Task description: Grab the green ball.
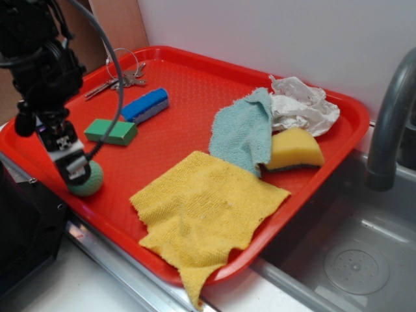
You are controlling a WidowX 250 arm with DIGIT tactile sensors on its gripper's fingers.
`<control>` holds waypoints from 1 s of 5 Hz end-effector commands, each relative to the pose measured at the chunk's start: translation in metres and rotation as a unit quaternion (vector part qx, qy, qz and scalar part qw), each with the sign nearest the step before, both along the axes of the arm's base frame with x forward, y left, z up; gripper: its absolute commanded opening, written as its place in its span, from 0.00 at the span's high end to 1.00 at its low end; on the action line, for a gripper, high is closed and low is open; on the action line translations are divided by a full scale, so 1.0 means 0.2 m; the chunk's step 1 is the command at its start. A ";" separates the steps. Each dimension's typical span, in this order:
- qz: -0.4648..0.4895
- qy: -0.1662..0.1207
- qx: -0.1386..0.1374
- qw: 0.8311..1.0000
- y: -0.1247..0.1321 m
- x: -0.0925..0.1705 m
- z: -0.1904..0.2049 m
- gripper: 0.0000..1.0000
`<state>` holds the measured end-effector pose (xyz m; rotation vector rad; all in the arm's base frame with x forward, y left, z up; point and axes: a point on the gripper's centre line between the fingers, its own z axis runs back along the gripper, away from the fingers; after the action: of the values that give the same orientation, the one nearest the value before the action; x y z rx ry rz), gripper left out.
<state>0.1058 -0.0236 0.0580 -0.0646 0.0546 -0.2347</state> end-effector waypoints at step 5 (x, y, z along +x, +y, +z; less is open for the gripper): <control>0.021 -0.019 0.078 0.997 0.19 0.09 0.26 1.00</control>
<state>0.1226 0.0150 0.1027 0.0932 0.0484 -0.1842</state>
